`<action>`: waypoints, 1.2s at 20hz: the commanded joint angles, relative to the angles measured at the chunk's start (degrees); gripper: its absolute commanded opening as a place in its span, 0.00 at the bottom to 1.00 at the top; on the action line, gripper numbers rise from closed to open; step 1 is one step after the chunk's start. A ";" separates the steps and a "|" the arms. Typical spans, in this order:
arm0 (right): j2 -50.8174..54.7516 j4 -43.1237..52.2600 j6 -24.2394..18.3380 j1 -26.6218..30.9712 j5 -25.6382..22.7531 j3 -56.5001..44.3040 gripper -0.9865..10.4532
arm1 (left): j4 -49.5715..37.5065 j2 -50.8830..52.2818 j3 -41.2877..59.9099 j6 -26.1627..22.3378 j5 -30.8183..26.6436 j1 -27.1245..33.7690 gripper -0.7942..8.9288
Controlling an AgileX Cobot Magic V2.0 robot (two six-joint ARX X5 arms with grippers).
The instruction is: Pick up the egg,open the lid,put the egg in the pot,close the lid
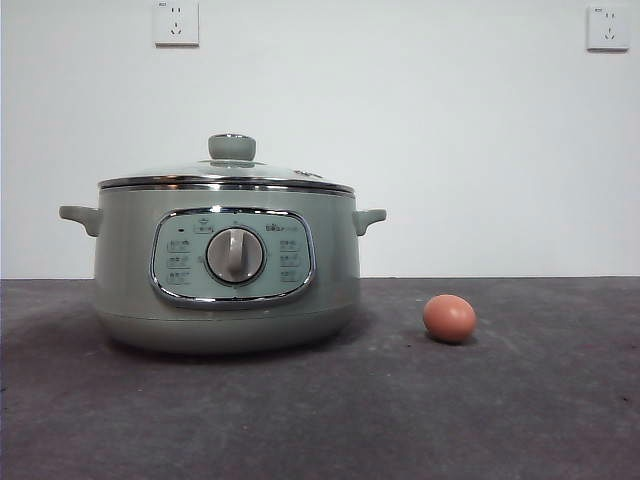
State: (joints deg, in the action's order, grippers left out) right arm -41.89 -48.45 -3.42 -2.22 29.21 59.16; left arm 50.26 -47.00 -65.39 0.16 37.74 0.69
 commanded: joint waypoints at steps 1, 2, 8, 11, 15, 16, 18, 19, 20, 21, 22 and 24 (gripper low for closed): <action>-2.23 1.86 0.68 -0.07 0.48 0.20 0.54 | -2.51 -4.83 -2.21 -1.81 0.11 -1.81 0.73; -3.54 2.16 0.66 -0.07 0.50 0.22 0.54 | -3.69 -7.19 -3.41 -1.95 -0.28 -2.93 0.73; -10.34 2.12 0.61 -0.09 1.09 0.22 0.54 | -6.67 -21.94 -12.41 -5.25 -11.72 -11.34 0.72; -11.98 2.19 0.37 -0.09 1.07 0.22 0.54 | -6.75 -29.42 -16.55 -7.93 -18.23 -15.61 0.72; -13.03 2.12 0.37 -0.09 1.05 0.22 0.54 | -12.26 -37.27 -18.08 -9.03 -21.90 -19.76 0.72; -13.03 1.95 0.37 -0.09 1.05 0.22 0.53 | -13.53 -38.73 -18.08 -9.05 -22.97 -20.39 0.72; -13.03 1.95 0.39 -0.09 1.05 0.22 0.53 | -15.56 -41.20 -18.08 -9.49 -24.81 -21.27 0.72; -13.03 1.90 0.39 -0.09 1.05 0.22 0.53 | -16.68 -42.34 -18.08 -9.49 -24.98 -21.59 0.72; -13.03 1.90 0.42 -0.09 1.05 0.22 0.53 | -17.42 -43.19 -18.08 -9.46 -25.14 -21.77 0.72; -13.03 1.90 0.42 -0.09 1.05 0.22 0.53 | -18.01 -44.09 -18.08 -9.44 -25.59 -21.84 0.72; -13.03 1.90 0.44 -0.09 1.05 0.22 0.53 | -18.29 -44.78 -18.08 -9.44 -25.77 -21.94 0.72; -13.03 1.86 0.44 -0.09 1.05 0.22 0.53 | -18.40 -46.03 -18.08 -9.42 -25.79 -22.23 0.72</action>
State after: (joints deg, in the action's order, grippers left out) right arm -54.85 -46.70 -3.22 -2.22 30.04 59.16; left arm 32.21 -92.71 -83.26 -8.58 12.08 -21.26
